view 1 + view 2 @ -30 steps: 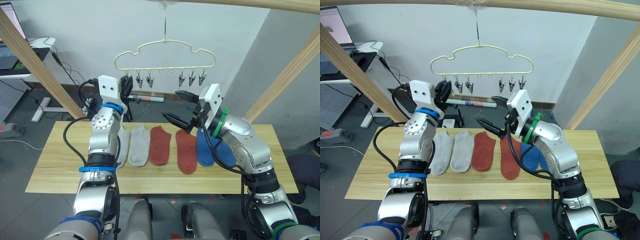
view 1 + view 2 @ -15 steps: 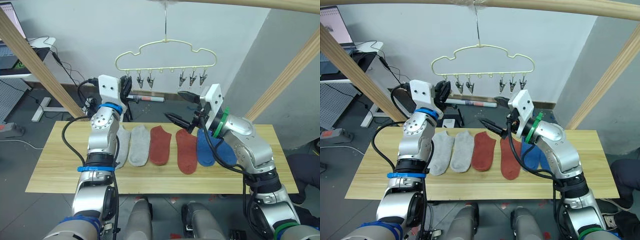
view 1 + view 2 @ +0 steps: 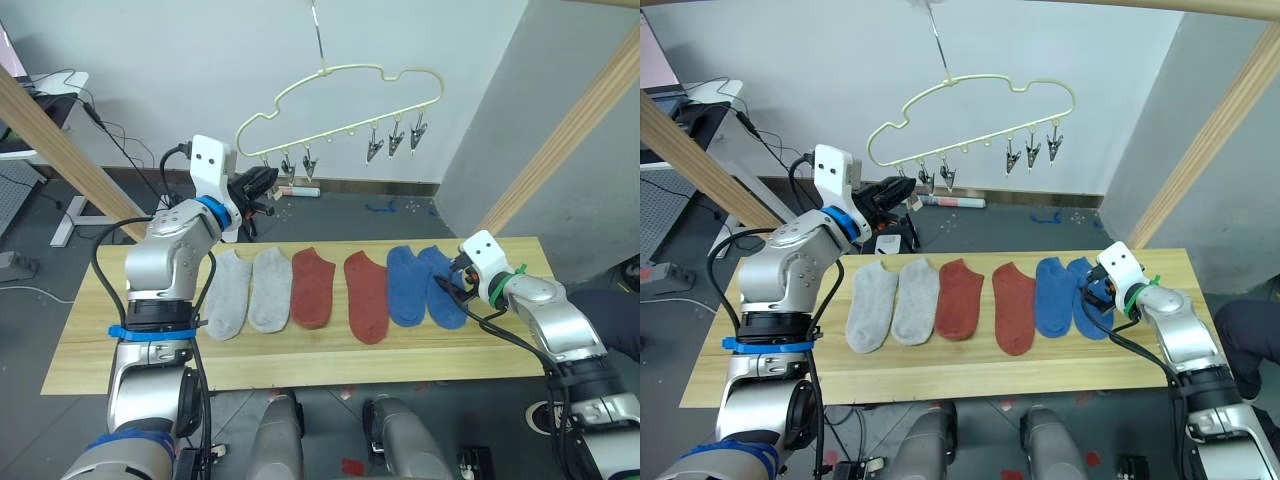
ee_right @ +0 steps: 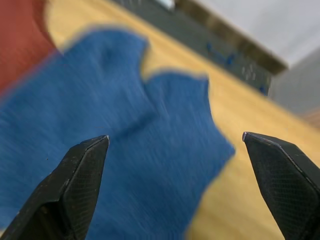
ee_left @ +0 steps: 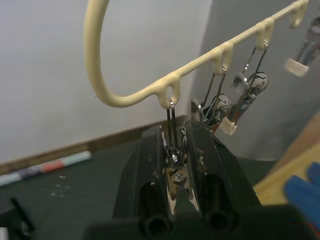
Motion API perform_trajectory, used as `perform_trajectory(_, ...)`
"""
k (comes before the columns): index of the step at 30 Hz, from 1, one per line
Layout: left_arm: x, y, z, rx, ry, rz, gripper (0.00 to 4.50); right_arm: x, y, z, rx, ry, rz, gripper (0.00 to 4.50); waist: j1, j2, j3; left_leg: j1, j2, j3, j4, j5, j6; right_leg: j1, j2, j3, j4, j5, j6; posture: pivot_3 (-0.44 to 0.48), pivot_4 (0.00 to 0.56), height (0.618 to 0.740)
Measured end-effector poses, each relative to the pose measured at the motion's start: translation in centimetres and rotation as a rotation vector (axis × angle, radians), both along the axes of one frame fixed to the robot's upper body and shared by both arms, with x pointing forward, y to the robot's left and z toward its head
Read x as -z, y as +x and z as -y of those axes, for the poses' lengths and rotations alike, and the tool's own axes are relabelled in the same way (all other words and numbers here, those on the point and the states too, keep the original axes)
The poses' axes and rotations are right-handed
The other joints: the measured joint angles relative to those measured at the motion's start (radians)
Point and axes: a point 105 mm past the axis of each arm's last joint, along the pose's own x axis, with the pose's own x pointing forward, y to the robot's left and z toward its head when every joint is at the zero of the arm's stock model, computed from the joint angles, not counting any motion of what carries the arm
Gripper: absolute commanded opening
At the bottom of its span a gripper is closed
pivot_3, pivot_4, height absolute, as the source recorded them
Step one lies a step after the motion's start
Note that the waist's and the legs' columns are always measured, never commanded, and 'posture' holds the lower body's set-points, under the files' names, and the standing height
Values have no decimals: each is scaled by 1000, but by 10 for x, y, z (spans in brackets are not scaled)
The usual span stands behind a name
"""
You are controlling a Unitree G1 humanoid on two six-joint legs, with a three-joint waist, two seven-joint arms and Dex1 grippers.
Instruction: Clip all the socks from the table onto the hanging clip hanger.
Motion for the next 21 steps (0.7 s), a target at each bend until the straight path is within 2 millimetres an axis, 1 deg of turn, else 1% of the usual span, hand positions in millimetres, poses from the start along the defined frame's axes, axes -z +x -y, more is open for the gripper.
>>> perform_trajectory(1, -1, -2, 0, 17, -29, -26, 372, 6, 3, 0, -4, -11, -20, 4500, 0, 0, 1, 0, 0, 0, 0, 0, 0, 0, 0, 0, 0, 0, 0, 20, 311, 740)
perform_trajectory(4, -3, -8, 0, 51, -68, -78, 372, 16, 12, 2, -10, -48, -33, 4500, 5, 0, 3, 0, 0, 1, 0, 0, 0, 0, 0, 0, -1, -1, 1, 20, 311, 740)
perform_trajectory(5, -4, -9, -1, 53, -65, -82, 372, 15, 16, 2, -17, -54, -20, 4500, 6, 0, 4, 0, 0, 1, 0, 0, 0, 0, -1, 0, -1, -1, 1, 32, 312, 740)
perform_trajectory(8, -5, -13, 0, 65, -59, -89, 372, 12, 25, 6, -17, -71, -1, 4500, 7, -1, 4, 0, 0, 2, 0, 1, -3, 0, -1, 0, -1, 0, 1, 32, 312, 740)
perform_trajectory(13, -3, -17, 1, 75, -61, -96, 372, 14, 30, 9, -12, -50, -24, 4500, 8, -1, 4, 0, 0, 1, 0, 1, -3, 1, -1, 1, -1, 0, 2, 44, 312, 740)
perform_trajectory(14, -3, -18, 2, 75, -60, -99, 372, 15, 30, 9, -9, -34, -32, 4128, 8, -1, 4, 0, 0, 1, 0, 1, -3, 2, -1, 0, -1, 0, 2, 44, 312, 740)
perform_trajectory(15, -3, -18, 2, 75, -58, -100, 372, 16, 29, 8, -8, -21, -41, 3929, 9, -1, 4, 0, 0, 1, 0, 1, -3, 2, -1, 0, -1, 0, 2, 48, 311, 740)
perform_trajectory(18, -4, -19, 2, 71, -55, -96, 372, 19, 26, 5, -18, 10, -67, 2857, 10, -1, 4, 0, 0, 0, 0, 2, -4, 2, -1, 1, -1, 0, 2, 49, 309, 740)
perform_trajectory(19, -4, -19, 2, 70, -56, -96, 372, 20, 24, 4, -21, 19, -74, 2616, 11, -1, 4, 0, 0, 0, 0, 2, -4, 2, -1, 1, -1, 0, 2, 49, 309, 740)
perform_trajectory(21, -4, -19, 2, 71, -58, -96, 372, 23, 18, 4, -18, 46, -90, 1808, 12, -1, 4, 0, 0, 0, 0, 2, -4, 2, -1, 1, -1, 0, 2, 49, 309, 740)
